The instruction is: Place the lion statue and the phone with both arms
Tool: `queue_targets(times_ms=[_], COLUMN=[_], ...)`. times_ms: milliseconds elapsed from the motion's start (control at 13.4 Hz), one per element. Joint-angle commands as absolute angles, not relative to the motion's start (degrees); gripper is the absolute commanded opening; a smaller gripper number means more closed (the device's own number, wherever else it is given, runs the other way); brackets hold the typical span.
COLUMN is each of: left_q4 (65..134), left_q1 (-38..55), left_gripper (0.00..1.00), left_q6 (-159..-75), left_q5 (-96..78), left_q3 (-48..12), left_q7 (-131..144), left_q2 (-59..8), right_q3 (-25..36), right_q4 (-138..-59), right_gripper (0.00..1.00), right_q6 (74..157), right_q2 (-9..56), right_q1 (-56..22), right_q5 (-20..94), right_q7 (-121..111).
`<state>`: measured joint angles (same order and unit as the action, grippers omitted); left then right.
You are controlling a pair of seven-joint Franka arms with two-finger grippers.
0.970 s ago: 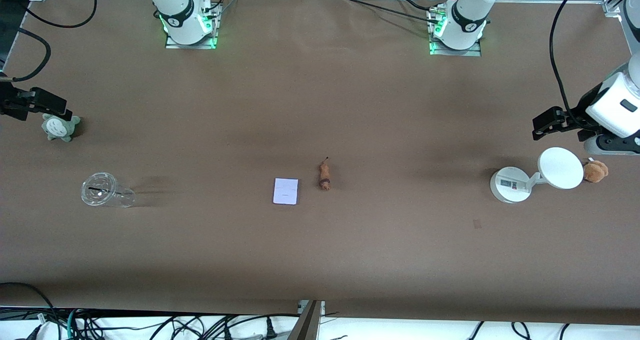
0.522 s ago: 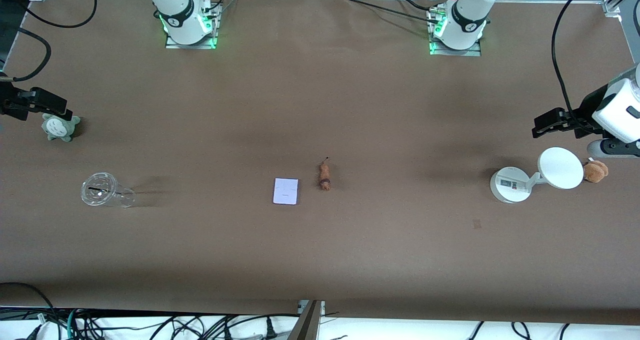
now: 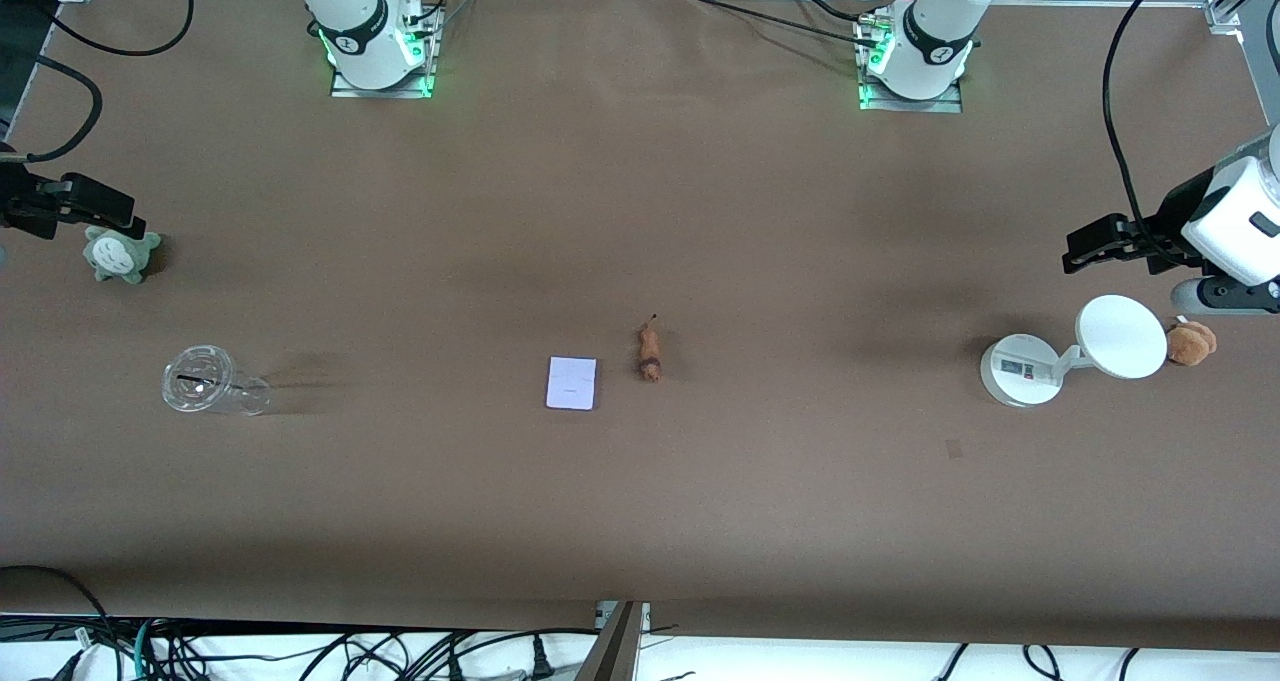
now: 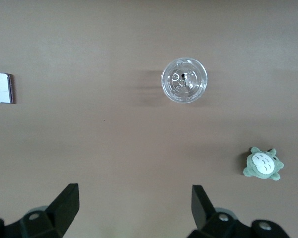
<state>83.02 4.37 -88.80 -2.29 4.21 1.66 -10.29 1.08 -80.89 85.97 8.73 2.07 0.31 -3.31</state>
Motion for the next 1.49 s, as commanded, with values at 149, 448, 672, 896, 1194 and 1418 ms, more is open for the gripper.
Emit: queue_targets(times_ms=[149,448,672,896,1194,1418], left_q4=[81.3,81.3,81.3,81.1,81.0,81.1], left_q1=[4.0,4.2,4.1,4.7,5.1,4.9], left_gripper=[1.00,1.00,1.00,1.00,1.00,1.00], left_q6=[-87.5,-87.5,-87.5,-88.3,-88.5,-88.1], left_q5=[-2.9,-2.9,-2.9,-3.2,-3.4,-2.7], left_q3=[3.9,3.8,3.8,3.8,3.6,3.5], left_q7=[1.1,1.1,1.1,0.2,0.3,0.6], left_q2=[-10.7,-10.7,-10.7,-11.0,-11.1,-10.6], right_q3=[1.0,1.1,2.5,2.8,3.0,2.9], right_q4=[-79.3,-79.3,-79.4,-79.4,-79.3,-79.2], right_gripper=[1.00,1.00,1.00,1.00,1.00,1.00], right_q6=[84.7,83.1,83.0,83.0,83.0,83.0], right_q2=[9.4,9.1,9.3,9.4,9.5,10.0], right_q1=[2.5,2.6,2.6,2.8,2.9,2.9], right_q5=[1.3,1.0,1.1,1.2,1.3,1.4], right_q7=[-4.2,-4.0,-4.1,-4.0,-4.0,-4.1])
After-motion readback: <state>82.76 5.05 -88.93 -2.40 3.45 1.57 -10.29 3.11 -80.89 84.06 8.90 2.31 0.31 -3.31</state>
